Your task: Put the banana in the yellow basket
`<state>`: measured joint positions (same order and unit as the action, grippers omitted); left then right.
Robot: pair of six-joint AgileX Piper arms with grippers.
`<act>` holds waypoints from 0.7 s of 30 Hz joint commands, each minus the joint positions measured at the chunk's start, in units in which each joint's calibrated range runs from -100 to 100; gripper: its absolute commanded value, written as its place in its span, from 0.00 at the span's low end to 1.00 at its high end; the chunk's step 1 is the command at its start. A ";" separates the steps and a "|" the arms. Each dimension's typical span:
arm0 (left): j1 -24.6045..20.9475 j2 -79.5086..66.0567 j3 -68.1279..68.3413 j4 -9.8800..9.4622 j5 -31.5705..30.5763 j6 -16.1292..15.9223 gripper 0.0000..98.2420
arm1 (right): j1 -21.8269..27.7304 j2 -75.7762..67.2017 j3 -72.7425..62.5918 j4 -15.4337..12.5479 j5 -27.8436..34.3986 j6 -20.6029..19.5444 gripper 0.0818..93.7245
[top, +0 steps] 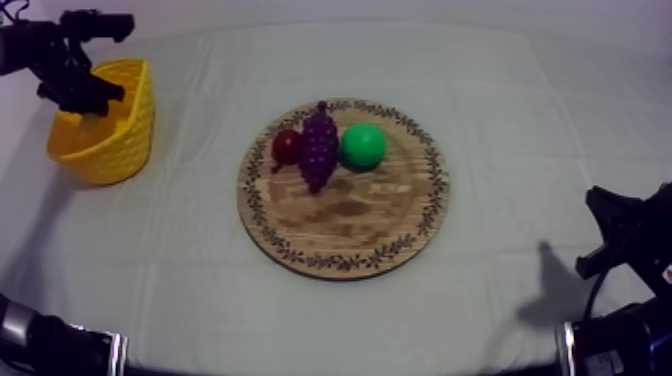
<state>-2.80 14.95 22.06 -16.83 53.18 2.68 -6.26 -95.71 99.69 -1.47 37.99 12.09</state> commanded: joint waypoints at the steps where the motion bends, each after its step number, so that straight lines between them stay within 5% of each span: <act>1: 0.01 1.03 -0.02 0.24 -0.88 -0.02 0.28 | -0.01 -0.04 -0.03 -0.02 -0.01 0.00 0.00; 14: -0.86 4.96 -0.12 0.88 -5.05 0.96 0.33 | -0.01 -0.04 -0.03 -0.02 -0.01 0.00 0.00; 21: -1.15 5.55 0.57 1.75 -7.11 -0.14 0.46 | -0.01 -0.04 -0.03 -0.02 -0.01 0.00 0.00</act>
<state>-3.94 20.46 22.59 -15.15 46.29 2.64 -6.26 -95.71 99.69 -1.47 37.99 12.09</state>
